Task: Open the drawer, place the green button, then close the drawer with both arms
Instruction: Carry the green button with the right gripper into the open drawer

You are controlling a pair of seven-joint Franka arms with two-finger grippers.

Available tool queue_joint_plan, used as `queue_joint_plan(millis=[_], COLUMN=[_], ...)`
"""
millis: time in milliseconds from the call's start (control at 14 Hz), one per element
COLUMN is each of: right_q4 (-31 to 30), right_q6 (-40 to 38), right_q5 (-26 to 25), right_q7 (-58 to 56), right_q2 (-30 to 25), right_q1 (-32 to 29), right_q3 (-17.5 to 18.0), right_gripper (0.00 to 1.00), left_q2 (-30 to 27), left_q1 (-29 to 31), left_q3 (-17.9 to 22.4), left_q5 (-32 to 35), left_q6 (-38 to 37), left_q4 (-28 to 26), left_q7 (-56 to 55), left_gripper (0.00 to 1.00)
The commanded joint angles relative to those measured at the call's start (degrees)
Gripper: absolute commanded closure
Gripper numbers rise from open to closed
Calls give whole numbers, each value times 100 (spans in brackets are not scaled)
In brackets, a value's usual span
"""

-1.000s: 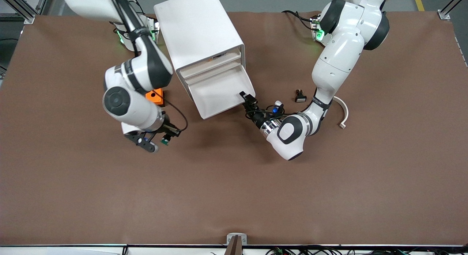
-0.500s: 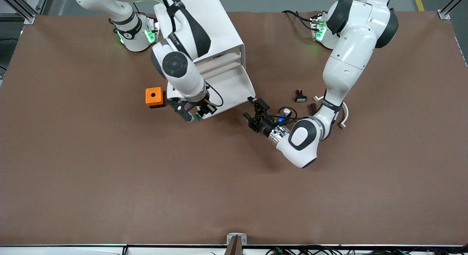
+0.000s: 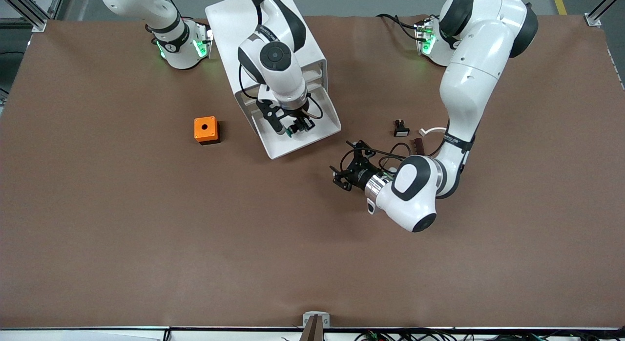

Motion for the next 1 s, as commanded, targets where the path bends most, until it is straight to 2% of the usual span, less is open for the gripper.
queue_joint_plan(millis=[0,143,214,286,357,571,643,786,929], right_q4=[-81,-29,-2,24,42,374,646,1278,1727], right_q6=[245,255,255,237,228,97,-173,-1042,-1746], right_q5=[11,-7,-33,-33,-33,-51,-120,-156,-156], right_q7=[265,265,265,265,274,160,-14,-899,-2363], right_q2=[134,223,267,285,293,285,285,320,311], right_q1=[112,113,104,95,95,-36,-159,-492,-879], right_q3=[-71,-80,-89,-89,-89,-97,-97,-89,-89], right_gripper=[100,99,89,53,2,0,0,0,0], left_q2=[-386,-570,-588,-676,-746,-808,-808,-808,-800], left_q1=[-115,-220,-230,-273,-300,-370,-388,-388,-432], left_q3=[33,16,-11,-20,-20,-20,-20,-46,-46], left_q5=[740,1407,1672,1997,2357,3218,3552,3836,3959], left_q6=[761,1193,1316,1448,1658,2072,2134,2153,2153], left_q4=[-66,-84,-75,-84,-84,-101,-110,-119,-154], left_q7=[752,929,947,982,1026,1035,1026,1017,1000], left_gripper=[0,0,0,0,0,0,0,0,0])
